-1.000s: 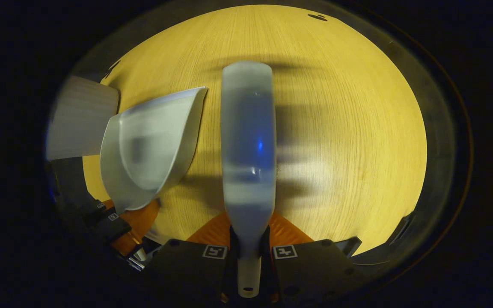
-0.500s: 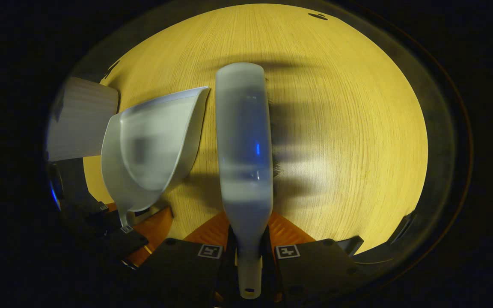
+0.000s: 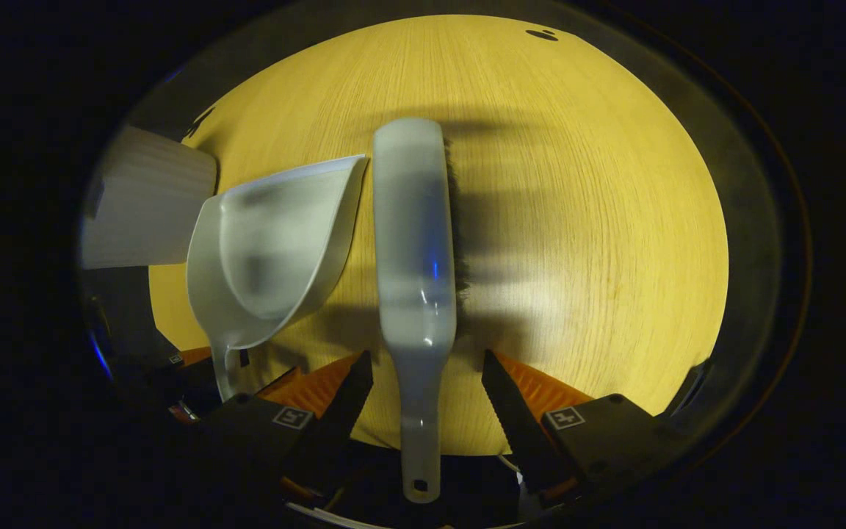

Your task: Pick up the small broom and dustpan from the desktop, sweep the trash into the dustpan with the broom, and then empty the trash into the garbage bin.

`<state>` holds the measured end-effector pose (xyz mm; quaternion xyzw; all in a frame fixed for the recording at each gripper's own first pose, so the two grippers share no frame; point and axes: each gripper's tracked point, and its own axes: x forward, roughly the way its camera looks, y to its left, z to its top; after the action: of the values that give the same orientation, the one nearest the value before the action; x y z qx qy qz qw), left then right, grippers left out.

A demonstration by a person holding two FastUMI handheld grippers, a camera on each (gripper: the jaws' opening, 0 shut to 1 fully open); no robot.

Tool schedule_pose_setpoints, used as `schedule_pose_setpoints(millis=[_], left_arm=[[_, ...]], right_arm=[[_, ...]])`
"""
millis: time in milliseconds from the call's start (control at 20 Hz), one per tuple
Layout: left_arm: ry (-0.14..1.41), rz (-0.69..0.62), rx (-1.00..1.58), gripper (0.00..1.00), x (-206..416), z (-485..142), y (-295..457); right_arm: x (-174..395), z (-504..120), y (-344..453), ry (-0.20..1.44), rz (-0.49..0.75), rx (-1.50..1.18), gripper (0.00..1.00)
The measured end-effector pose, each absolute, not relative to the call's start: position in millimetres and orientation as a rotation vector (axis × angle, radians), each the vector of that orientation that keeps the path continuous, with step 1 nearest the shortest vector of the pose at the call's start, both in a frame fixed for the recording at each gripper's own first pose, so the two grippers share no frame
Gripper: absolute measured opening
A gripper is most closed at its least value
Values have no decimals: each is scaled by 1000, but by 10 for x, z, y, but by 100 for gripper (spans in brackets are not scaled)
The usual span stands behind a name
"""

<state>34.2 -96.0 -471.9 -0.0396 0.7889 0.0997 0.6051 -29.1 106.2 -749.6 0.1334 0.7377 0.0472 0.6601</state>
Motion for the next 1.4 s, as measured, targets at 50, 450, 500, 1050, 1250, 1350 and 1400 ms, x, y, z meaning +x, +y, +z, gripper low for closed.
schedule_pose_setpoints(millis=[50,450,500,1050,1250,1350,1400], left_arm=[[1808,232,-89,83,359,-4672,-978],[1627,187,-86,83,341,-4284,-1215],[1589,194,-87,83,370,-4221,-1217],[1076,135,38,82,917,-3224,-1371],[870,92,-4,83,758,-2639,-1366],[754,87,-54,82,696,-2278,-1270],[706,79,-87,82,693,-2146,-1289]], right_arm=[[-277,-7450,1067,1656,114,312,98],[-164,-6917,909,1494,181,325,98],[-140,-6827,863,1461,185,312,98],[-170,-5768,767,1099,197,290,98],[-240,-4912,788,808,98,368,98],[-351,-4578,657,697,77,280,97],[-438,-4386,629,636,64,258,97]])
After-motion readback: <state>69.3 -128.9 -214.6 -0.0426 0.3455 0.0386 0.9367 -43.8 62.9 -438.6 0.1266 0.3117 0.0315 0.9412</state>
